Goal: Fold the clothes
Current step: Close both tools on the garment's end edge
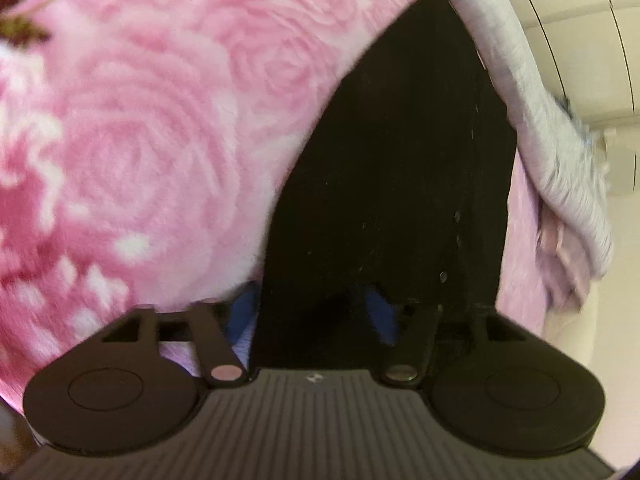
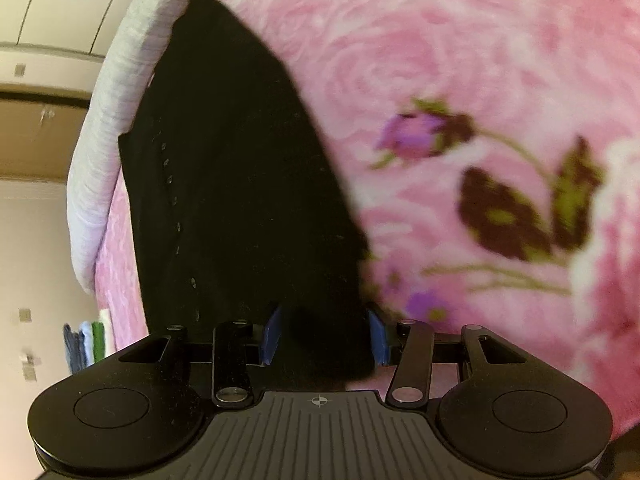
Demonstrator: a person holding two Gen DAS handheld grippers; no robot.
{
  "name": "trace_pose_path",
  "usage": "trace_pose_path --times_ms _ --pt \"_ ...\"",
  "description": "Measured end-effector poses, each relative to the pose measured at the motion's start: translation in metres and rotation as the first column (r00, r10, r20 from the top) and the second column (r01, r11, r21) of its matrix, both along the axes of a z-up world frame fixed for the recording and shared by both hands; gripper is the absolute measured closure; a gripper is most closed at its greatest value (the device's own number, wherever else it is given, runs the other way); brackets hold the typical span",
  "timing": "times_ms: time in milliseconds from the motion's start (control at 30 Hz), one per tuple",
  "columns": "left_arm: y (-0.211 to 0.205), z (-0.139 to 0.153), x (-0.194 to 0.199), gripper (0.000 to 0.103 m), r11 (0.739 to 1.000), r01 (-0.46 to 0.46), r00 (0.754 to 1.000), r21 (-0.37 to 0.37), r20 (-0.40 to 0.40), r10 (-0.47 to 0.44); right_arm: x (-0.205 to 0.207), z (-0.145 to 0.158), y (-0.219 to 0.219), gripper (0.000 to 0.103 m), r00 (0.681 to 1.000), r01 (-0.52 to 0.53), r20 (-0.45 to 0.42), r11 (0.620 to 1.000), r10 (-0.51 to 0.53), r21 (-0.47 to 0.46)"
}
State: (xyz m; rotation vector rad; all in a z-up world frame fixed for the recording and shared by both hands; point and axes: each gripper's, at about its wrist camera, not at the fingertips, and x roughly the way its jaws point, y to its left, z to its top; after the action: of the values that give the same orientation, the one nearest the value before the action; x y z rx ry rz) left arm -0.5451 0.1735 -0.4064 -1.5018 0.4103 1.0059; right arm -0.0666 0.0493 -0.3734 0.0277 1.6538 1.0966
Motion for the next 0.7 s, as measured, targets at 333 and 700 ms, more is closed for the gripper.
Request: trace_pose_path --times_ms 333,700 --pt "-0.028 0.025 0.002 0.096 0.986 0.111 0.994 0.123 -0.028 -0.108 0.000 0.044 -0.028 0.093 0.982 -0.085 0.178 0.993 0.068 0.088" --pt "-0.066 0.008 0.000 0.096 0.983 0.164 0.985 0.077 -0.068 -0.159 -0.021 0.032 -0.060 0.092 0.962 -0.130 0.238 0.991 0.133 -0.029"
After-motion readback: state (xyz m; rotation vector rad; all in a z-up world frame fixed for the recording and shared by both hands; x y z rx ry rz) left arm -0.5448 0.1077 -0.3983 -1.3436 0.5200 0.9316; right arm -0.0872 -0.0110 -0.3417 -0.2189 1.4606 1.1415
